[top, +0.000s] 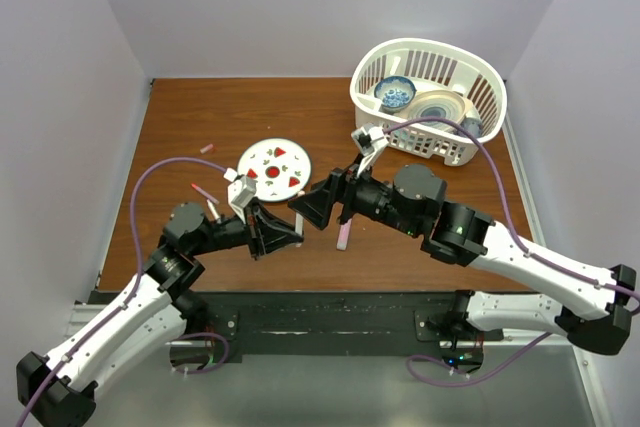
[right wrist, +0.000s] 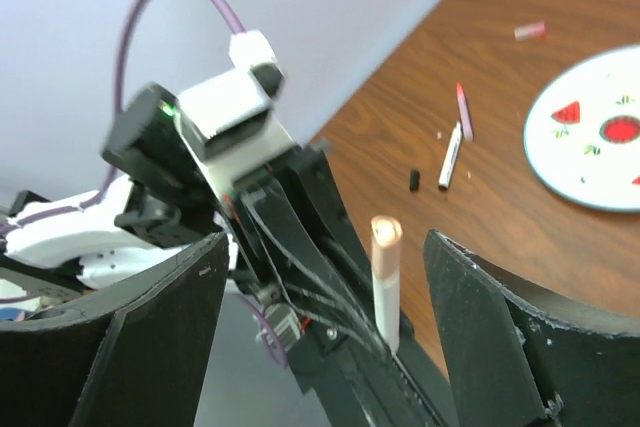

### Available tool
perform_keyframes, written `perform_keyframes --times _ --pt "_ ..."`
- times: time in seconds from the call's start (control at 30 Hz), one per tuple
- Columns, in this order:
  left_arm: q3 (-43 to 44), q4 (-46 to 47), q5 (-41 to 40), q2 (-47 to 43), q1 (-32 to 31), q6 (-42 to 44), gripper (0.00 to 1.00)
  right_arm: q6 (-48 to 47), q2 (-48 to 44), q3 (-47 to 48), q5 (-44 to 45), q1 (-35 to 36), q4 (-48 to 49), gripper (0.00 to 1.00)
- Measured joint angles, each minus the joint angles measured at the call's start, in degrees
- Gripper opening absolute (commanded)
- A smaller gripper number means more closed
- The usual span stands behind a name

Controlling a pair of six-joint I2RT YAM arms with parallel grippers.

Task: Insert the pens into the pen caps

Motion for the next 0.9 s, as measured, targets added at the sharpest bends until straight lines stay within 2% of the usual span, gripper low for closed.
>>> perform_keyframes --times 0.13,0.17,0.23,0.43,0.53,0.7,0.83,0.87,0.9 --pt "0.0 0.04 2.08 0.0 0.0 -0.02 0.0 -1.97 1.95 3.43 0.22 0.0 -0.48 0.69" --pt "0.0 0.13 2.51 -0.02 0.0 -0.02 0.0 -2.34 2.4 3.87 0.31 0.0 -0.7 0.61" --pt "0.0 0.37 3.19 -0.07 0.0 -0.02 0.0 -3.17 3.69 4.85 0.28 -0.02 -1.55 0.55" --pt "0.0 1.14 3.58 -0.39 0.0 -0.07 0.0 -3.82 5.03 5.11 -0.02 0.0 -3.02 0.54" --pt "0.0 1.84 3.58 -0.39 0.0 -0.13 0.0 -3.8 5.03 4.94 -0.09 0.0 -2.86 0.44" --pt "0.0 2.93 3.56 -0.39 0.0 -0.15 0.0 -3.87 5.03 3.67 -0.11 0.0 -2.86 0.34" --pt "0.0 2.95 3.54 -0.39 0.0 -0.22 0.0 -4.17 5.03 2.99 -0.28 0.0 -2.91 0.13" --pt "0.0 2.86 3.52 -0.37 0.0 -0.46 0.0 -4.31 5.01 2.86 -0.61 0.0 -2.71 0.0" --pt "0.0 2.84 3.5 -0.37 0.0 -0.61 0.0 -4.48 4.96 2.75 -0.92 0.0 -2.51 0.0"
